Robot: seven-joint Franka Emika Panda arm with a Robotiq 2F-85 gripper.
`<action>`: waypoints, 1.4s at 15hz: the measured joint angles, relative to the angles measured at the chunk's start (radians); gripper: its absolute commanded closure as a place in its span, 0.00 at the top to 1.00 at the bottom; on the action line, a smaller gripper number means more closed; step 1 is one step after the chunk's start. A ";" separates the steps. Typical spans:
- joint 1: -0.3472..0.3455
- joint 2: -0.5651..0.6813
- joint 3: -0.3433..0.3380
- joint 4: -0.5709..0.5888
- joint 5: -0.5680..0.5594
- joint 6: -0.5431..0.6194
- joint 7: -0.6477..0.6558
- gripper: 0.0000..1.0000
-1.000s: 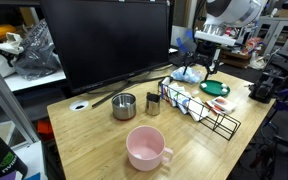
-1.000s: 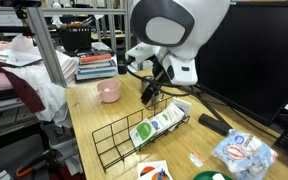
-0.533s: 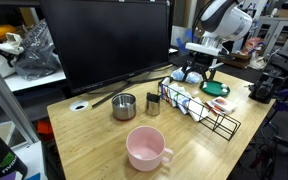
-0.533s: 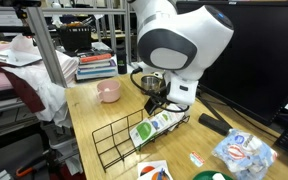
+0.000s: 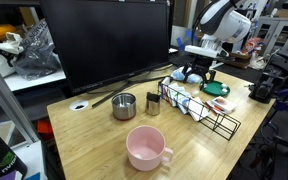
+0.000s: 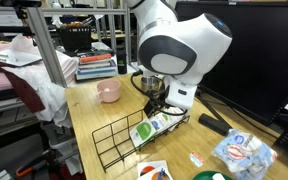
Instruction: Remove the book closest to you in the rack and put it on the table
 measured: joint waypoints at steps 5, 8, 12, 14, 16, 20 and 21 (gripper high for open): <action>0.001 0.004 0.000 0.004 -0.012 -0.014 0.007 1.00; 0.001 0.008 -0.001 0.030 -0.083 -0.070 0.059 1.00; 0.006 0.012 0.000 0.088 -0.182 -0.144 0.139 1.00; 0.016 0.029 0.001 0.131 -0.223 -0.188 0.184 1.00; 0.029 0.067 0.002 0.188 -0.273 -0.256 0.244 1.00; 0.053 0.153 0.006 0.322 -0.319 -0.362 0.313 1.00; 0.057 0.170 0.006 0.352 -0.331 -0.400 0.333 1.00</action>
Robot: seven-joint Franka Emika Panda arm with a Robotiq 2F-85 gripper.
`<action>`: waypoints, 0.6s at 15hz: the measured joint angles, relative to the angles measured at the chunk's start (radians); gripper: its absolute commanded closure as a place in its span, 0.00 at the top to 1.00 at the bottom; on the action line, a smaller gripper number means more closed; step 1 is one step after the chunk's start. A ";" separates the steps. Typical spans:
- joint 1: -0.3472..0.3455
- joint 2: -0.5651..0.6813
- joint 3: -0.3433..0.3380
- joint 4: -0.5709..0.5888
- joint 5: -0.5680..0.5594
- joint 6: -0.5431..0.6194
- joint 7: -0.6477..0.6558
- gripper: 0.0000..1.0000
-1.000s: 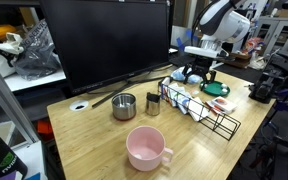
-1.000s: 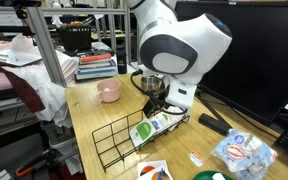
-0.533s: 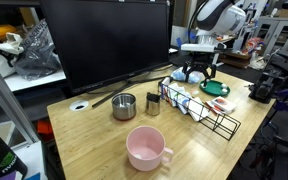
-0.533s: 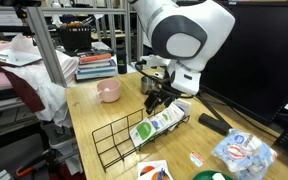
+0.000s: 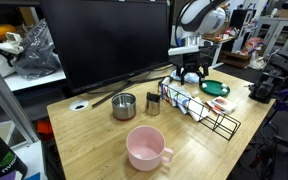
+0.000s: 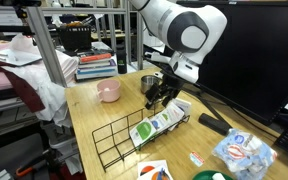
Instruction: Remove the book closest to you in the rack and put it on the table
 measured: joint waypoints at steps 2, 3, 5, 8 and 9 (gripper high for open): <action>0.002 0.011 0.000 0.010 -0.002 -0.007 0.005 1.00; 0.001 0.011 0.000 0.010 -0.002 -0.007 0.005 1.00; 0.000 0.011 0.000 0.010 -0.002 -0.007 0.005 1.00; 0.000 0.011 0.000 0.010 -0.002 -0.007 0.005 1.00; 0.000 0.012 0.000 0.009 -0.002 -0.007 0.005 1.00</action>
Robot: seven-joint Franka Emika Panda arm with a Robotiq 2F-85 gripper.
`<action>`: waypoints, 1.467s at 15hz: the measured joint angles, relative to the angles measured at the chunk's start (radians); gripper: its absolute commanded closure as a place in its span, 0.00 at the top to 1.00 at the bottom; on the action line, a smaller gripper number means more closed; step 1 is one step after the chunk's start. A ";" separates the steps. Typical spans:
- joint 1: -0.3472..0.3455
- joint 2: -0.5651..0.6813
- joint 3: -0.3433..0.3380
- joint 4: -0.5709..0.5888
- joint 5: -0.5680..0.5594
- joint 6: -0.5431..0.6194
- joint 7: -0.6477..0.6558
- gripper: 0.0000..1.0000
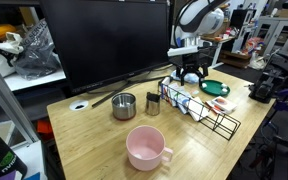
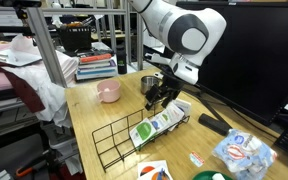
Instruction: Remove the book closest to you in the rack and put it on the table
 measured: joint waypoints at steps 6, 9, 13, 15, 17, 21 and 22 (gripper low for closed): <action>0.005 0.024 0.000 0.006 -0.023 -0.001 0.018 1.00; 0.011 0.048 0.000 0.028 -0.062 -0.016 0.043 1.00; 0.017 0.097 0.000 0.069 -0.086 -0.040 0.052 1.00; 0.020 0.121 0.000 0.092 -0.089 -0.049 0.054 1.00; 0.021 0.137 0.000 0.108 -0.092 -0.055 0.060 1.00; 0.021 0.145 -0.005 0.115 -0.105 -0.086 0.093 1.00; 0.021 0.145 -0.006 0.115 -0.106 -0.098 0.101 1.00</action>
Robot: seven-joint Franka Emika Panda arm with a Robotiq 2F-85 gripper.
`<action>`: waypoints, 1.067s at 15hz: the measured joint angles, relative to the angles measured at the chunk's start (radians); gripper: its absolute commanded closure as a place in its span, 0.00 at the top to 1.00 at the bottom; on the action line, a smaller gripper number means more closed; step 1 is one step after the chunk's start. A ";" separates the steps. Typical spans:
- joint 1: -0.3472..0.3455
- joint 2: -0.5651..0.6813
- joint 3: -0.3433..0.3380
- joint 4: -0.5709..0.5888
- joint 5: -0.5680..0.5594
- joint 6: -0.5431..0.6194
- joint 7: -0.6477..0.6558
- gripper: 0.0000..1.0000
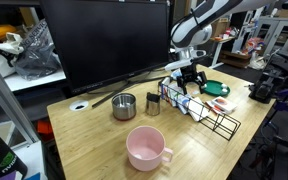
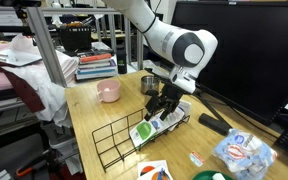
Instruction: Remove the book closest to you in the rack and put it on the table
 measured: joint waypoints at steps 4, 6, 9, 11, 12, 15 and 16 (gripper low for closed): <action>0.004 0.010 0.001 -0.005 -0.001 -0.043 0.022 1.00; 0.009 0.021 0.001 -0.006 -0.001 -0.049 0.026 1.00; 0.016 0.034 0.002 -0.006 -0.001 -0.051 0.027 1.00; 0.020 0.035 0.002 -0.006 -0.001 -0.054 0.027 1.00; 0.021 0.035 0.002 -0.006 -0.001 -0.055 0.027 1.00; 0.022 0.035 0.001 -0.006 -0.001 -0.063 0.027 1.00; 0.022 0.035 0.001 -0.006 -0.001 -0.065 0.027 1.00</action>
